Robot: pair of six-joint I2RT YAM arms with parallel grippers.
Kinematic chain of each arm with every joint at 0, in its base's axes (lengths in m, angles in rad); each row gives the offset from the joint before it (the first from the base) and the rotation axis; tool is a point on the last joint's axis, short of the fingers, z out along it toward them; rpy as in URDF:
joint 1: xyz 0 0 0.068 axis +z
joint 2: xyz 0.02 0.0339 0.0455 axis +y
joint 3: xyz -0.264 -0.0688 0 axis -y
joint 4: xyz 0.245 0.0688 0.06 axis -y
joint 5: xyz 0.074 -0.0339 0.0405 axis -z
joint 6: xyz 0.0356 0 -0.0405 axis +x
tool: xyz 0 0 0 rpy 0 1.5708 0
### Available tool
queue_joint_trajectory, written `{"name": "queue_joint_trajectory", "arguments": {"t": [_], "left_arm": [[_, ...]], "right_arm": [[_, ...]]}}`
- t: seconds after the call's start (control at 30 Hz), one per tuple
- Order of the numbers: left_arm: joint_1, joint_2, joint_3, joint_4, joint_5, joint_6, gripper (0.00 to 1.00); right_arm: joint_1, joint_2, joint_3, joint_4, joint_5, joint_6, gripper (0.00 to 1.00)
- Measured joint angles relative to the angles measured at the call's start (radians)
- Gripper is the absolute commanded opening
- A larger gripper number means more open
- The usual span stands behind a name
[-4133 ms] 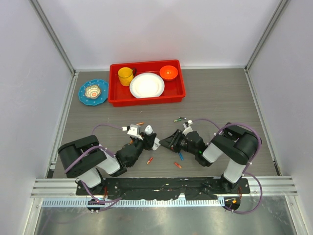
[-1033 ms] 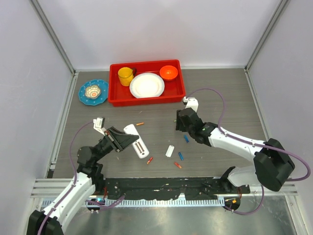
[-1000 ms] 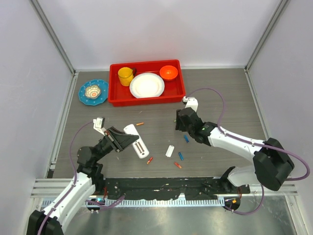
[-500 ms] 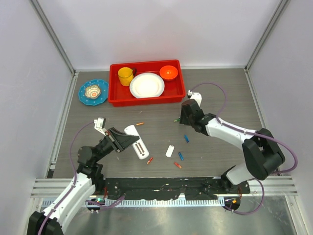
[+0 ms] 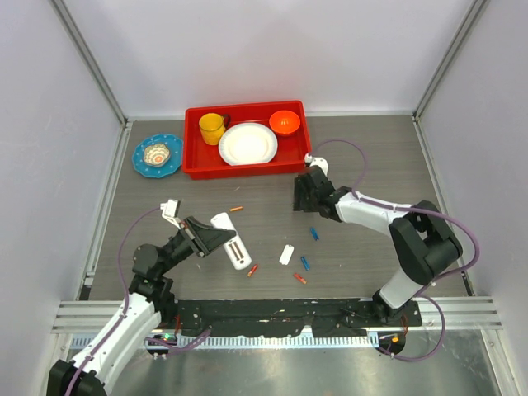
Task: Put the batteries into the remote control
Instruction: Pick up the battery from the center of the board.
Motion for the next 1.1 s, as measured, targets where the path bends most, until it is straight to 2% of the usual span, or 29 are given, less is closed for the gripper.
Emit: {"name": "queue_joint_trajectory", "arguments": {"t": [0.37, 1.1], "left_arm": [[0.000, 0.001, -0.001, -0.014, 0.001, 0.013, 0.00], [0.000, 0.001, -0.001, -0.014, 0.002, 0.016, 0.00]], "right_arm": [[0.023, 0.076, 0.037, -0.003, -0.039, -0.066, 0.61], [0.027, 0.184, 0.128, -0.051, 0.000, -0.140, 0.64]]}}
